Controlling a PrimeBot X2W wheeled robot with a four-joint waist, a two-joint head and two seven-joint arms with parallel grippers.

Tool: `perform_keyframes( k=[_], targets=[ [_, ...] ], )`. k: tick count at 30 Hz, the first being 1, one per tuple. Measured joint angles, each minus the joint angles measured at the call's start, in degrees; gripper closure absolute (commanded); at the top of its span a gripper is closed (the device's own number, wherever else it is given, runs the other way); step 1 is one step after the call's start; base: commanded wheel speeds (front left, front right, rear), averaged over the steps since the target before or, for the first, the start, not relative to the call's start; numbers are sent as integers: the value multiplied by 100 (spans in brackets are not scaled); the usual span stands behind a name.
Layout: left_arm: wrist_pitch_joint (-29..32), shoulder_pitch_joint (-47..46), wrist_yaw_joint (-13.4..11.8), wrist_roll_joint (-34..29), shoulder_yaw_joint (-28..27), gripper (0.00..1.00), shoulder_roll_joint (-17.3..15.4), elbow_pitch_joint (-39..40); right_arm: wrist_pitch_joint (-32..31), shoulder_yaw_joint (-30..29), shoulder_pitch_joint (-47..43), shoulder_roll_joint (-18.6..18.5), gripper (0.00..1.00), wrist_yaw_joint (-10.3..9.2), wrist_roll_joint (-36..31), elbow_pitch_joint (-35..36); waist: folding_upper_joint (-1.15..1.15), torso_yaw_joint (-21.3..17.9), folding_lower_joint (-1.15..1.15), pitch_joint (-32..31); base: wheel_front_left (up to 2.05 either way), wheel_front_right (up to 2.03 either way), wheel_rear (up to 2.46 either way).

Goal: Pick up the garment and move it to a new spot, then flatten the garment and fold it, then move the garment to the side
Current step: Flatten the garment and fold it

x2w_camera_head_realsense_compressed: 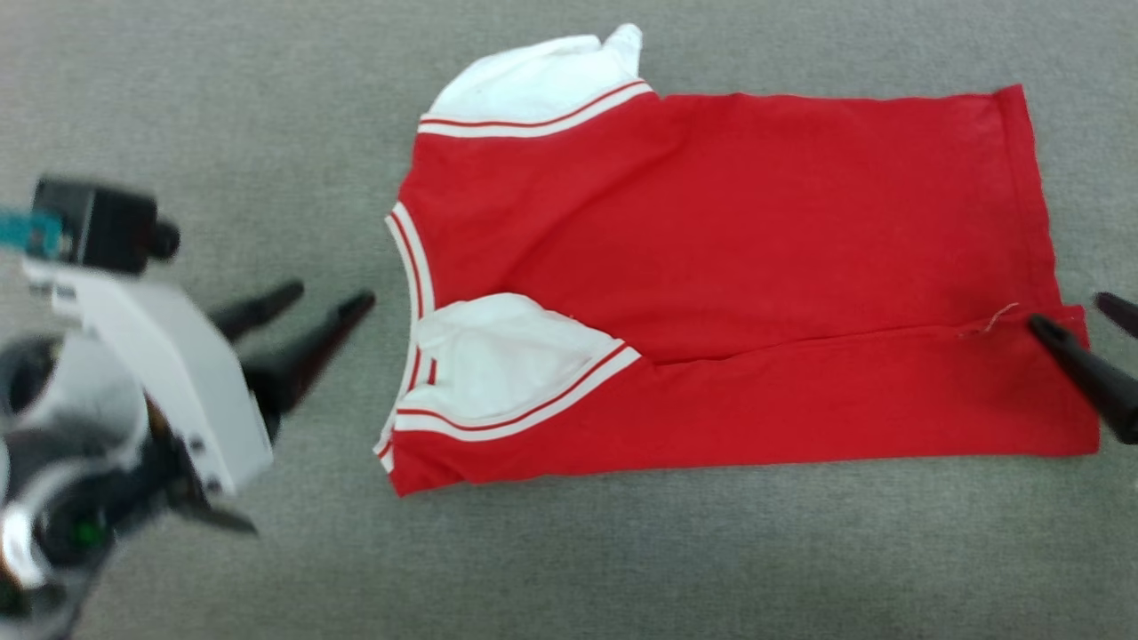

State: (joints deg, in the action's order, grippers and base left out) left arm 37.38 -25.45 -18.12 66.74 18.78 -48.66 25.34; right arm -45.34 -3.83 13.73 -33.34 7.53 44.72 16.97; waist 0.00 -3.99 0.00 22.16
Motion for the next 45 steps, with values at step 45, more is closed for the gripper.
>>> perform_keyframes(
  k=[45],
  targets=[
    [1477,-5505,1650,-1516,1718,0,1655,-7140,706,1791,1159,495,0,0,20,-80,0,-1622,0,937,0,0,0]
  ],
)
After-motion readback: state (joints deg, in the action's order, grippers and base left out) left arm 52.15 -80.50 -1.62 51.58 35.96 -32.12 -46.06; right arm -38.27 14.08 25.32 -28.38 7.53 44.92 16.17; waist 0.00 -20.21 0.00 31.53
